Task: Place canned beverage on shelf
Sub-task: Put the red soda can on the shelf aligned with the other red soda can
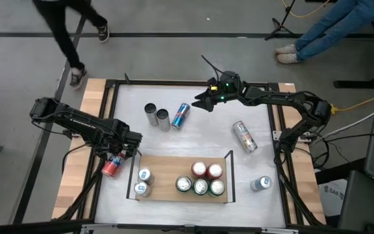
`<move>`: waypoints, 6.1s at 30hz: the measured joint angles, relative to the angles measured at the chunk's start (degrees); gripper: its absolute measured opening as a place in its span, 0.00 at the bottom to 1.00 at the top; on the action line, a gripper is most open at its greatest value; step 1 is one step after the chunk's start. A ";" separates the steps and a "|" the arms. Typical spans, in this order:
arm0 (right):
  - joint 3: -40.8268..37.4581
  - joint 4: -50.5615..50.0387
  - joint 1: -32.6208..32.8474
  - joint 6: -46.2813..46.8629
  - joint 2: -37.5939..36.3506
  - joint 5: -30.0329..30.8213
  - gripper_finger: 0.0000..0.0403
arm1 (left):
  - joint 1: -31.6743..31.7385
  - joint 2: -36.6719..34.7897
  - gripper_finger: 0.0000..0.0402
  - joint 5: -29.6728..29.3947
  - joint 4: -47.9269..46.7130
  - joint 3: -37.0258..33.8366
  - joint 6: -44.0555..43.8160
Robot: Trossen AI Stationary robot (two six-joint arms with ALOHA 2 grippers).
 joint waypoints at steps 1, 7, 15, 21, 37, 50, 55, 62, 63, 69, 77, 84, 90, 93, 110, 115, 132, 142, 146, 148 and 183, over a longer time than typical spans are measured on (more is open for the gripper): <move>0.00 0.00 0.01 -0.01 0.01 0.00 0.86 | 0.00 0.00 0.97 -0.05 0.00 0.00 0.00; 0.00 0.00 0.01 0.01 0.00 0.00 0.86 | 0.00 0.01 0.97 0.00 -0.05 0.00 0.04; 0.00 0.00 0.01 0.03 -0.02 0.00 0.86 | -0.03 0.01 0.97 -0.01 -0.13 0.00 0.04; 0.00 0.04 0.01 0.03 0.00 0.00 0.86 | -0.23 0.00 0.97 0.63 1.26 -1.43 -1.01; 0.00 0.20 0.00 0.05 0.01 -0.07 0.86 | -0.31 0.00 0.78 2.65 6.67 -4.46 -2.75; 0.00 0.23 0.00 0.05 0.00 -0.11 0.86 | 1.84 -0.21 0.77 1.74 8.33 -4.44 -1.10; 0.00 0.22 0.01 0.05 -0.01 -0.13 0.86 | 3.35 -1.04 0.77 -0.05 8.81 -4.41 -1.08; 0.00 0.40 -0.01 0.05 0.01 -0.13 0.86 | 4.97 -3.96 0.77 -4.11 9.97 -4.39 -2.20; 0.00 0.48 -0.01 0.05 0.01 -0.13 0.86 | 5.24 -4.43 0.77 -5.02 10.12 -4.39 -2.44; 0.00 0.57 -0.01 0.05 -0.01 -0.13 0.86 | 6.70 -7.26 0.77 -10.72 10.90 -4.42 -3.33; 0.00 0.57 -0.01 0.05 -0.01 -0.09 0.86 | 8.86 -9.22 0.77 -18.18 12.90 -4.42 -3.91; -0.01 0.57 -0.01 0.05 0.00 -0.06 0.86 | 9.89 -9.18 0.77 -25.18 15.98 -4.42 -2.69; 0.00 0.57 -0.01 0.05 0.00 -0.04 0.86 | 9.92 -9.18 0.77 -30.24 17.52 -4.42 -2.37; -0.02 0.57 -0.01 0.05 0.01 -0.04 0.86 | 9.92 -9.18 0.77 -33.49 20.00 -4.42 -0.06; -0.02 0.61 -0.01 0.05 0.00 0.00 0.86 | 9.92 -9.18 0.76 -53.90 33.01 -4.42 16.04; -0.02 0.63 -0.01 0.05 -0.01 0.02 0.86 | 9.92 -9.18 0.75 -58.20 37.07 -4.42 22.77; -0.02 0.63 -0.01 -0.10 -0.02 0.04 0.86 | 6.76 -9.18 0.75 -64.14 39.50 -4.42 29.09; -0.01 0.62 -0.08 -0.12 -0.02 0.04 0.86 | 1.32 -9.18 0.75 -67.52 39.95 -4.42 29.11; -0.02 0.61 -0.08 -0.13 -0.02 0.04 0.86 | -1.26 -9.18 0.75 -69.50 41.74 -4.42 29.09; -0.01 0.61 -0.08 -0.14 -0.01 0.04 0.86 | -2.50 -9.18 0.75 -71.29 43.17 -4.42 29.73; -0.02 0.47 -3.87 -1.58 -2.66 -3.66 0.86 | -4.39 -9.18 0.75 -77.67 78.33 -4.35 56.20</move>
